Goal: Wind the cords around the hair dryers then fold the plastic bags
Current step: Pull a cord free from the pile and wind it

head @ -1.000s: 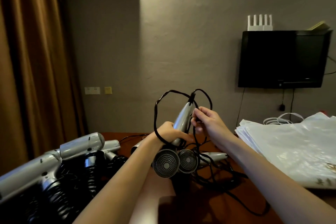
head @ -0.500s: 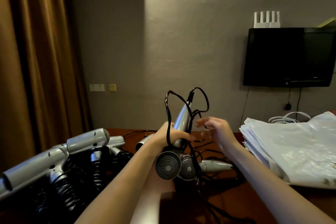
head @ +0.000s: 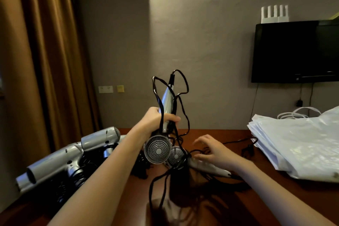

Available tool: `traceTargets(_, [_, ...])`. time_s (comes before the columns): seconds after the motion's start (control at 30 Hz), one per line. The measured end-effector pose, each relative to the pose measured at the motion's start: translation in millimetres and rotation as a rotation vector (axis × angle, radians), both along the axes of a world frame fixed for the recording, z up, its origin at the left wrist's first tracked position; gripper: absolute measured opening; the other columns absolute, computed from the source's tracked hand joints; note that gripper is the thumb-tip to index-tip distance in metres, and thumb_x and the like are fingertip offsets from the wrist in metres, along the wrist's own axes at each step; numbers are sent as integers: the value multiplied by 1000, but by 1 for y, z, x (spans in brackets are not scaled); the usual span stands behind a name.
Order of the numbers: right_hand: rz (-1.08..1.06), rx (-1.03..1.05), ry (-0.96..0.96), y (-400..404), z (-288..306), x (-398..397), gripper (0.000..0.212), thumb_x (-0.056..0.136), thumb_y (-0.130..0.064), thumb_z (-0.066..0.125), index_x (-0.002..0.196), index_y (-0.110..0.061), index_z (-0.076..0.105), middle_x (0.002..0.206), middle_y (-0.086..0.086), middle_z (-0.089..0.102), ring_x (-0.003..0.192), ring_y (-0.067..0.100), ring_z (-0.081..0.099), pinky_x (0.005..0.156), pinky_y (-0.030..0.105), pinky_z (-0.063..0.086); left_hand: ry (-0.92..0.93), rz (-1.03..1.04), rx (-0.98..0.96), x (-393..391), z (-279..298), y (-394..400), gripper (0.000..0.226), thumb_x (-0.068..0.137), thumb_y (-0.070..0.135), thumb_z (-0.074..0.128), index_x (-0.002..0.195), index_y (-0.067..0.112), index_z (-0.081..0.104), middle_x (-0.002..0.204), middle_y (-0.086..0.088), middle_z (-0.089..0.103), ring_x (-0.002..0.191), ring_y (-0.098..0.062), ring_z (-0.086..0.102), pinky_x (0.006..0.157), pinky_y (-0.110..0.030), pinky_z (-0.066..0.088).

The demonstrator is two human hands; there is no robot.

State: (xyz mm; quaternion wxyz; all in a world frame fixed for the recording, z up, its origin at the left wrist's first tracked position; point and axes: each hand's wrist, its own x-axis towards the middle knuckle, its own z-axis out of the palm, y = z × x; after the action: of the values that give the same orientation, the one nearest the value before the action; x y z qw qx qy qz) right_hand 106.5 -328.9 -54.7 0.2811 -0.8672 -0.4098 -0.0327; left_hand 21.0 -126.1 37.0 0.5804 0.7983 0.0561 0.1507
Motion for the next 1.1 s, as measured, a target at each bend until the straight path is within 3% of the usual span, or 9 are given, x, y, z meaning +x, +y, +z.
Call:
traceTargets(0.1, [95, 153, 56, 9, 26, -13, 32, 86, -33, 69, 117, -27, 59, 114, -15, 58, 100, -4, 55, 89, 18, 44, -35, 40, -33, 3, 0, -2, 20, 77, 12, 79, 80, 1, 64, 71, -11, 68, 50, -14, 62, 49, -24, 52])
traceTargets(0.2, [147, 199, 100, 28, 25, -28, 7, 87, -28, 69, 81, -28, 66, 69, -15, 65, 64, -6, 57, 63, 16, 43, -66, 25, -97, 5, 12, -9, 18, 80, 9, 77, 81, -1, 61, 69, -12, 68, 48, -14, 63, 47, -23, 52])
traceTargets(0.3, [85, 263, 151, 35, 9, -20, 16, 90, -32, 65, 84, -18, 71, 78, -1, 66, 70, 6, 59, 62, 29, 45, -51, 0, -134, 11, 21, -7, 22, 81, 5, 75, 94, -8, 63, 71, -15, 70, 49, -15, 66, 44, -22, 51])
traceTargets(0.47, [4, 361, 167, 20, 15, -3, 29, 94, -29, 60, 66, -31, 66, 68, -9, 65, 63, 4, 56, 63, 29, 41, 12, 39, -67, 22, 18, 7, 72, 47, 30, 87, 105, -4, 60, 94, -22, 72, 80, -33, 74, 76, -49, 61])
traceTargets(0.6, [67, 508, 249, 0, 33, 0, 26, 93, -25, 60, 69, -24, 70, 68, -1, 67, 63, 10, 61, 61, 29, 47, 81, 24, -54, 29, 15, 15, 26, 78, 7, 78, 92, -4, 59, 71, -13, 67, 44, -13, 63, 44, -22, 51])
traceTargets(0.73, [149, 642, 197, -7, 93, -5, 21, 94, -10, 56, 74, -11, 63, 58, -3, 60, 47, 3, 51, 46, 14, 39, 99, -58, -104, 39, 14, 13, 41, 73, 15, 82, 97, -14, 64, 76, -17, 69, 56, -17, 67, 53, -23, 54])
traceTargets(0.87, [214, 513, 191, 1, 152, -1, 16, 96, -14, 55, 83, -7, 60, 58, 0, 57, 41, 6, 41, 41, 14, 33, 126, -211, -155, 38, 15, -5, 45, 75, 29, 76, 106, -3, 72, 99, -16, 74, 90, -25, 73, 84, -33, 59])
traceTargets(0.97, [204, 510, 326, 14, 159, 8, 15, 94, -20, 58, 82, -11, 60, 61, 1, 56, 41, 4, 40, 41, 13, 32, 130, -281, -270, 37, 12, -15, 10, 79, 18, 70, 77, 10, 76, 76, -5, 73, 69, -15, 69, 67, -23, 55])
traceTargets(1.1, [264, 616, 584, 39, 163, 11, 15, 94, -17, 58, 80, -9, 59, 61, -1, 53, 42, 2, 38, 41, 10, 31, 122, -229, -406, 29, 14, -13, 9, 83, 13, 62, 79, 8, 69, 75, -6, 68, 66, -15, 62, 67, -23, 50])
